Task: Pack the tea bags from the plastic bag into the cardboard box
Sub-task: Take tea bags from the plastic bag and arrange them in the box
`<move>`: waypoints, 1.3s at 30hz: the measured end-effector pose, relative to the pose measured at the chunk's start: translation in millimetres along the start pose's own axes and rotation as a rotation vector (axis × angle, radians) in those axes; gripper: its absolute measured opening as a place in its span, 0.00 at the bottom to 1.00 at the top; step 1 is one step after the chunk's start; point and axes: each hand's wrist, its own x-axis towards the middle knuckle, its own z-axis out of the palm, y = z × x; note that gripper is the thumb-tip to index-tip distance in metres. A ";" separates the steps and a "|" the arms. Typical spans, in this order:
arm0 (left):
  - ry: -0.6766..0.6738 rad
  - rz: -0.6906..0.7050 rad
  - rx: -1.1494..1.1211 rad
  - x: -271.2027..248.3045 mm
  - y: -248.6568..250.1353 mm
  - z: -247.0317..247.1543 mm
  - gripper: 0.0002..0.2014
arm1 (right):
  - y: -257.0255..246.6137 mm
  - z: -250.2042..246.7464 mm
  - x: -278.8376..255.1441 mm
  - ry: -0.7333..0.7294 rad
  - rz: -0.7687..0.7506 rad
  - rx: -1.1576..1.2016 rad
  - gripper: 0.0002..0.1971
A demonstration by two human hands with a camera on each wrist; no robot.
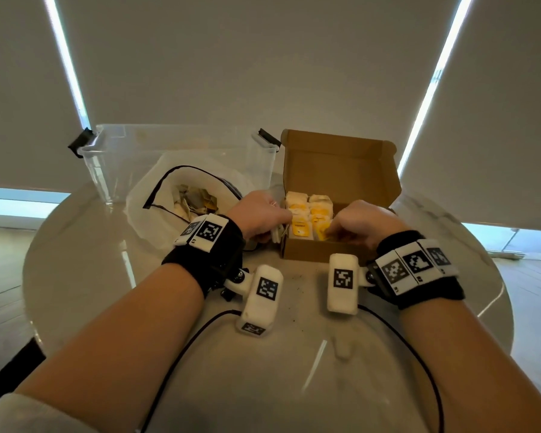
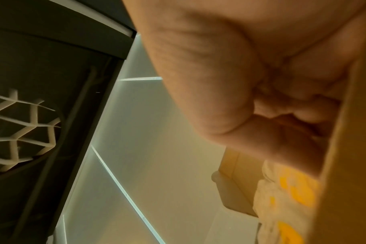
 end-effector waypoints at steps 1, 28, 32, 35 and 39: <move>0.001 -0.001 0.009 0.2 0.1 -0.1 0.14 | -0.4 2.3 1.2 0.014 0.001 0.048 0.03; -0.284 -0.100 -0.964 -6.3 14.2 -11.1 0.25 | -8.7 12.1 -23.0 0.061 -0.586 0.408 0.06; -0.139 -0.061 -0.881 -3.6 12.1 -6.3 0.17 | -7.7 9.1 -17.2 0.056 -0.470 0.571 0.06; -0.057 -0.046 -0.909 -3.2 13.6 -6.8 0.15 | -7.9 8.7 -14.9 0.079 -0.408 0.721 0.06; 0.050 -0.020 -0.896 -3.5 12.7 -8.0 0.09 | -4.8 5.7 -12.0 0.026 -0.326 0.925 0.08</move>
